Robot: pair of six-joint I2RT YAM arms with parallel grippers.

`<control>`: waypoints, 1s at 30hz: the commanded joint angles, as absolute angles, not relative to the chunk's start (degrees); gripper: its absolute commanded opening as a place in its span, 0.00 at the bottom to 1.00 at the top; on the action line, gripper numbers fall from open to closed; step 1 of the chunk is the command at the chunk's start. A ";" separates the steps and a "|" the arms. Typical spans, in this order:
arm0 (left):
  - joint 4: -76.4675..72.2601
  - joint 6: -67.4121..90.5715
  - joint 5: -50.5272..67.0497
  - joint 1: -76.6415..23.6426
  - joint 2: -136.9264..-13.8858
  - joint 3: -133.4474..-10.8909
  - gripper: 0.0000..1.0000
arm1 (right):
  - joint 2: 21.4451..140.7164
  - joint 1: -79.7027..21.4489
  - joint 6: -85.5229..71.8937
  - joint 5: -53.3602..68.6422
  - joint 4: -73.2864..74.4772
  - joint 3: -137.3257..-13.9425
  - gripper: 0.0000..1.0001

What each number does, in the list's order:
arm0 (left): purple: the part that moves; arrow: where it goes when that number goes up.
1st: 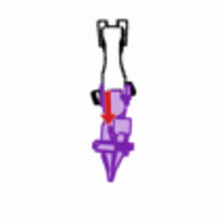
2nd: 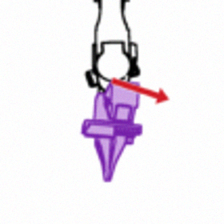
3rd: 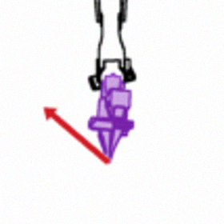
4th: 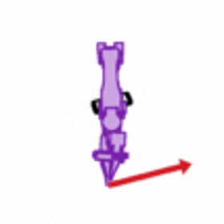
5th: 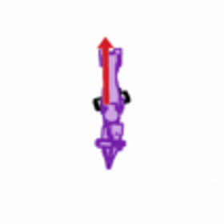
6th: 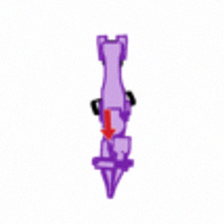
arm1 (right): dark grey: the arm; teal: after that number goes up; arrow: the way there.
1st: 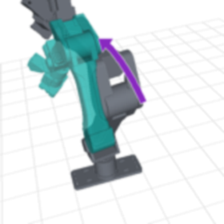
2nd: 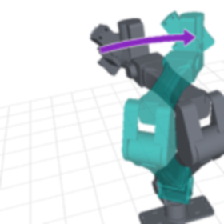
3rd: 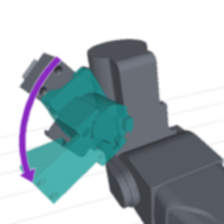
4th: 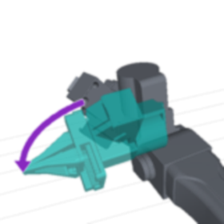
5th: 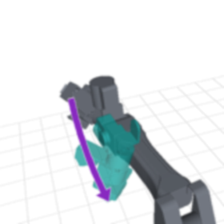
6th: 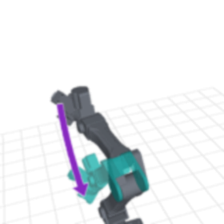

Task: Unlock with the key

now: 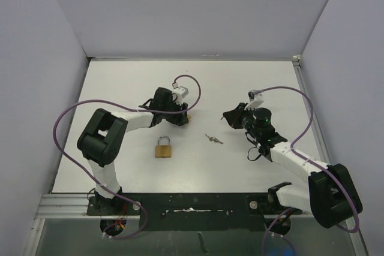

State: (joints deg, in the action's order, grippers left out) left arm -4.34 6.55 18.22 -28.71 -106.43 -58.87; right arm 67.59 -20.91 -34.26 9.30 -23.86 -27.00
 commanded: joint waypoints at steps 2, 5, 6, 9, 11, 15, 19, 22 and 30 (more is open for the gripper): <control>-6.57 4.74 9.22 -30.22 -105.47 -60.95 0.00 | 65.83 -20.30 -33.49 9.87 -26.17 -26.96 0.00; -6.33 3.58 5.38 -31.43 -105.74 -61.12 0.01 | 65.91 -20.22 -33.57 10.01 -26.28 -26.83 0.00; -6.05 3.07 4.02 -31.93 -105.95 -61.27 0.03 | 65.92 -20.19 -33.64 10.02 -26.28 -26.77 0.00; -5.79 1.89 0.21 -33.50 -106.45 -61.43 0.07 | 65.90 -20.04 -33.60 10.11 -26.37 -26.63 0.00; -5.85 1.34 -1.53 -34.24 -106.72 -61.44 0.11 | 65.91 -19.96 -33.66 10.26 -26.37 -26.51 0.00; -5.78 0.85 -3.72 -35.08 -107.12 -61.52 0.23 | 66.00 -19.78 -33.66 10.46 -26.48 -26.46 0.00; -5.93 0.15 -5.18 -35.64 -106.98 -61.37 0.36 | 66.04 -19.68 -33.83 10.63 -26.71 -26.18 0.00; -6.03 -0.29 -6.33 -36.09 -106.87 -61.22 0.48 | 66.22 -19.53 -33.90 10.82 -26.95 -26.19 0.00; -7.83 -2.05 -9.91 -37.81 -105.63 -59.74 0.84 | 67.04 -19.51 -34.12 11.40 -27.84 -26.10 0.00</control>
State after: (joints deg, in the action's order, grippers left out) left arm -4.14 -0.67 -6.96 -36.73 -106.83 -58.87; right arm 67.59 -19.84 -34.30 10.37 -23.94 -26.24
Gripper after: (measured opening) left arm 0.753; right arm 0.065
